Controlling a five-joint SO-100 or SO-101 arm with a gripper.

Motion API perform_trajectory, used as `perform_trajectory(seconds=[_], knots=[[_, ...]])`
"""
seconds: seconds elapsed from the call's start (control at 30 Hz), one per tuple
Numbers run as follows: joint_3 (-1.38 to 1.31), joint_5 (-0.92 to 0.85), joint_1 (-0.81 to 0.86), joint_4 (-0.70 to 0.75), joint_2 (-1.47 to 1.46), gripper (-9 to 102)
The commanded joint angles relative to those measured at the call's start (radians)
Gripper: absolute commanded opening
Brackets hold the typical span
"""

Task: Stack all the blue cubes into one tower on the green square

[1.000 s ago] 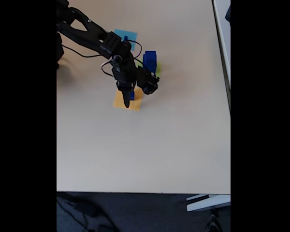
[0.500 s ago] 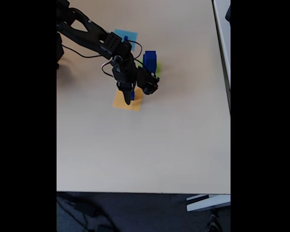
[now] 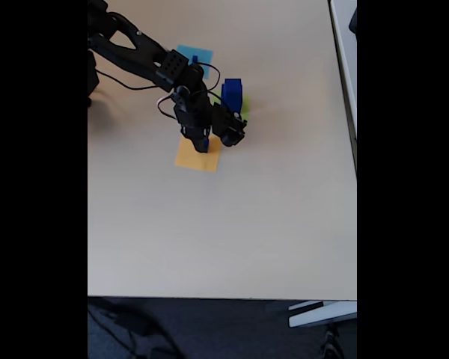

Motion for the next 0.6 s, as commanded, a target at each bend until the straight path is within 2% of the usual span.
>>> perform_trajectory(seconds=[0.0,0.23,0.37,0.57], knots=[[-0.066,0.005,0.003,-0.015,0.015,10],[-0.071,0.005,0.005,-0.015,0.023,11],[-0.084,0.0,0.005,-0.003,0.026,6],[-0.089,-0.003,0.003,0.009,0.041,6]])
